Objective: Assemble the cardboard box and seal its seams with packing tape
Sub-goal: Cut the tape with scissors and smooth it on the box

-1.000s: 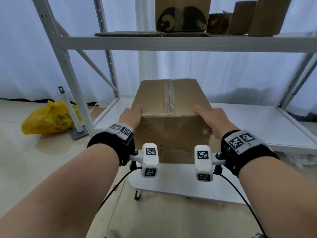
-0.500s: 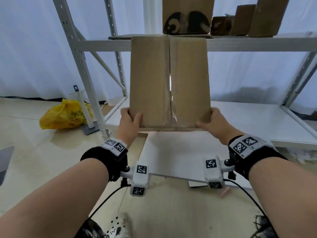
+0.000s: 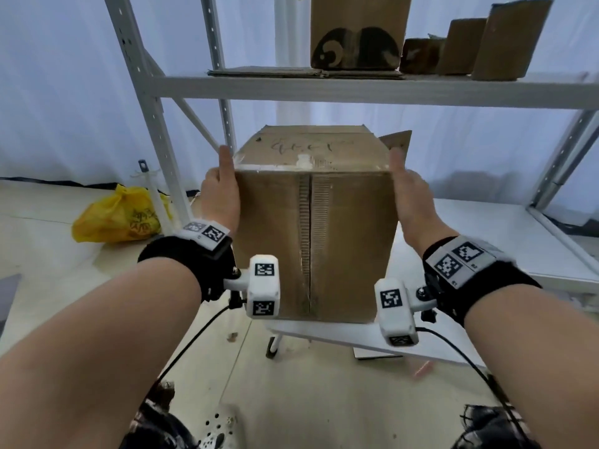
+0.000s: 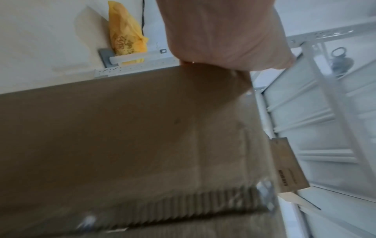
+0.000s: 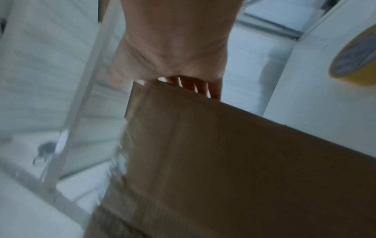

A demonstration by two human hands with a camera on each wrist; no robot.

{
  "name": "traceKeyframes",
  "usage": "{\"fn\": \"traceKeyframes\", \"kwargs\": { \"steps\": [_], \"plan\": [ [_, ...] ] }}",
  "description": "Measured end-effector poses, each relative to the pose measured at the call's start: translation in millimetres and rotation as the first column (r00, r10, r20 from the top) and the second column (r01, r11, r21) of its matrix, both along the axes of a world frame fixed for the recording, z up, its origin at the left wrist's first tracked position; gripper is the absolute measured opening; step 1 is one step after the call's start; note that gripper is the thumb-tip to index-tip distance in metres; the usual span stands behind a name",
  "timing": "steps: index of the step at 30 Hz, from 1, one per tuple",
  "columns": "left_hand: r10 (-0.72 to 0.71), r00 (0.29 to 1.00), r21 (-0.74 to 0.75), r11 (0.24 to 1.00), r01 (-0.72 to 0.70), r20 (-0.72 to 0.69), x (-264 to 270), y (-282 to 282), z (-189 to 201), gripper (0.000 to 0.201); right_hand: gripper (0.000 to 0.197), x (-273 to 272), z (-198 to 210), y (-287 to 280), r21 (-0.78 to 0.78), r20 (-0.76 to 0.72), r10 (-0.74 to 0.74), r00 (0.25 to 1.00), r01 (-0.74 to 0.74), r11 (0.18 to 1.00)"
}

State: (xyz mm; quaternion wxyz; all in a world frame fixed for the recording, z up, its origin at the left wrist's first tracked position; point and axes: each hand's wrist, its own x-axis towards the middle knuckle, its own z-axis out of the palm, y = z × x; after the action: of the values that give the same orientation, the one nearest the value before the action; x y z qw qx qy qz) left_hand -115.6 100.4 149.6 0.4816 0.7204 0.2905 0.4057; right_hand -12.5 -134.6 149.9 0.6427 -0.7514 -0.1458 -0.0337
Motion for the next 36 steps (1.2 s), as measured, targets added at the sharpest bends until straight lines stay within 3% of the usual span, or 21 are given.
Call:
{"fn": "traceKeyframes", "kwargs": {
  "steps": [2,4,7,10,14,16,18,22,24,26,28,30,32,34,36],
  "plan": [
    [-0.019,0.999,-0.001,1.0,0.019,-0.05,5,12,19,0.073,0.067,5,19,-2,-0.029,-0.1,-0.027,0.995,0.024,0.999],
    [-0.106,0.97,-0.046,0.994,0.099,-0.22,8,21,31,0.076,0.054,3,36,-6,-0.113,-0.222,0.012,0.975,-0.038,0.993],
    [-0.229,0.901,-0.139,0.972,0.19,-0.368,5,23,37,0.062,0.04,-3,50,-9,-0.228,-0.241,0.071,0.968,-0.127,0.965],
    [-0.206,0.94,-0.105,0.977,0.184,-0.273,-5,16,38,0.047,0.029,-10,58,-16,-0.251,-0.169,0.077,0.983,-0.118,0.961],
    [-0.278,0.955,0.089,0.954,0.287,-0.104,-18,1,44,0.038,0.027,-16,60,-29,-0.206,-0.081,0.102,0.991,-0.117,0.972],
    [-0.331,0.944,0.124,0.936,0.329,-0.012,-24,-7,43,0.032,0.032,-20,57,-36,-0.126,-0.07,0.105,0.992,-0.113,0.986],
    [-0.379,0.924,0.094,0.923,0.374,0.044,-28,-15,38,0.039,0.042,-23,48,-40,-0.058,-0.092,0.079,0.993,-0.084,0.995],
    [-0.394,0.899,-0.008,0.916,0.4,-0.193,-32,-28,4,0.054,0.055,-37,13,-45,-0.033,-0.241,0.039,0.97,-0.048,0.998],
    [-0.417,0.87,-0.082,0.908,0.411,-0.264,-30,-30,-14,0.071,0.074,-42,0,-44,-0.025,-0.28,0.039,0.959,-0.048,0.999],
    [-0.443,0.873,-0.141,0.896,0.422,-0.203,-26,-30,-25,0.093,0.101,-44,-6,-45,-0.048,-0.283,0.033,0.959,-0.048,0.998],
    [-0.425,0.897,-0.139,0.902,0.409,-0.123,-23,-32,-24,0.105,0.11,-44,-7,-47,-0.003,-0.304,0.011,0.953,-0.012,1.0],
    [-0.416,0.907,-0.07,0.909,0.412,-0.062,-20,-32,-17,0.105,0.095,-46,-2,-50,0.086,-0.302,-0.014,0.953,0.042,0.995],
    [-0.416,0.908,0.073,0.905,0.419,-0.05,-18,-31,-5,0.091,0.08,-44,7,-52,0.118,-0.272,-0.035,0.962,0.069,0.991],
    [-0.411,0.908,0.248,0.874,0.418,-0.082,-18,-30,6,0.075,0.078,-43,17,-51,0.083,-0.274,-0.056,0.96,0.082,0.993],
    [-0.32,0.941,0.448,0.829,0.334,-0.111,-17,-28,14,0.063,0.086,-39,25,-48,-0.03,-0.287,-0.087,0.954,0.082,0.996]
  ]
}}
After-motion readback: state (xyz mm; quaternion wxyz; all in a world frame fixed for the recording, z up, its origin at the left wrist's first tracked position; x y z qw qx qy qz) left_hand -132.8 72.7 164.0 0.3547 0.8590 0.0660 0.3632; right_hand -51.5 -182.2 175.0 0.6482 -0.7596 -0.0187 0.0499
